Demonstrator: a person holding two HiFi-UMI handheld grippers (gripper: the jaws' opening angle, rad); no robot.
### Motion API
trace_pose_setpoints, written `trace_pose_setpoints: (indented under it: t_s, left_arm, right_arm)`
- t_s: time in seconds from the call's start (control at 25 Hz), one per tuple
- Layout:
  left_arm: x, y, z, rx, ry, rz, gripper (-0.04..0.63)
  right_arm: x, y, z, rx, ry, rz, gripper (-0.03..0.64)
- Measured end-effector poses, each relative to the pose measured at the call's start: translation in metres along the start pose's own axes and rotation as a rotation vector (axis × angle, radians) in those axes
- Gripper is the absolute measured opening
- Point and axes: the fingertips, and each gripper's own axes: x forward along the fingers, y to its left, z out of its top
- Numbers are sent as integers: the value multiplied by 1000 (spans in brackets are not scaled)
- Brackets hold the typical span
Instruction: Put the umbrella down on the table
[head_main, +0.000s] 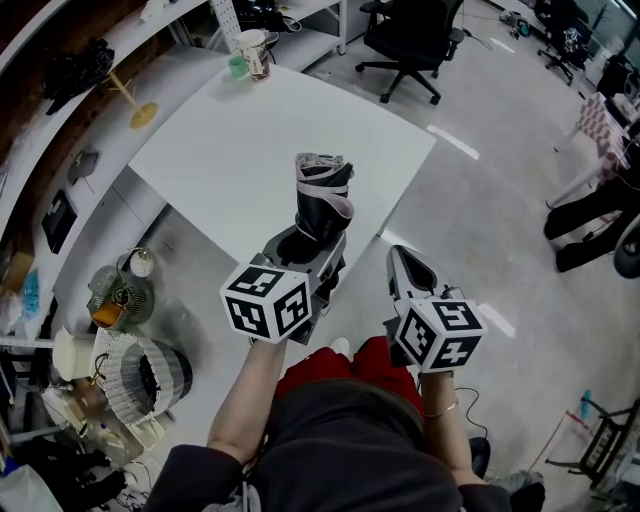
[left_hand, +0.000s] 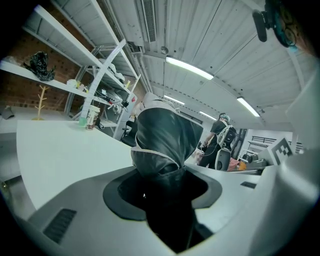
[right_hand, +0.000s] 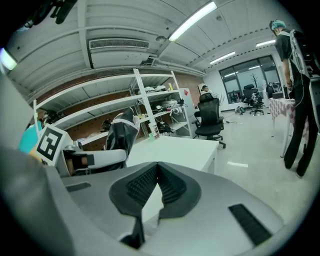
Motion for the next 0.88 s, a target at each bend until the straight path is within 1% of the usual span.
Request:
trace_pose_setpoints:
  t_s: [0.2,0.36,0.6,0.88]
  left_arm:
    - [6,5,1,17,15,27,199]
    - [21,9,2,7,15,55,201]
    - [68,30,7,-37,45,141,201]
    - [110,54,9,-115,73,237,199]
  right_arm:
    - [12,-2,6,-17,6,30,18]
    - [25,-17,13,-17,14,52,18]
    - [70,-57,41,-24,53,104,18]
    - [117,-93,64,-44,115,159,18]
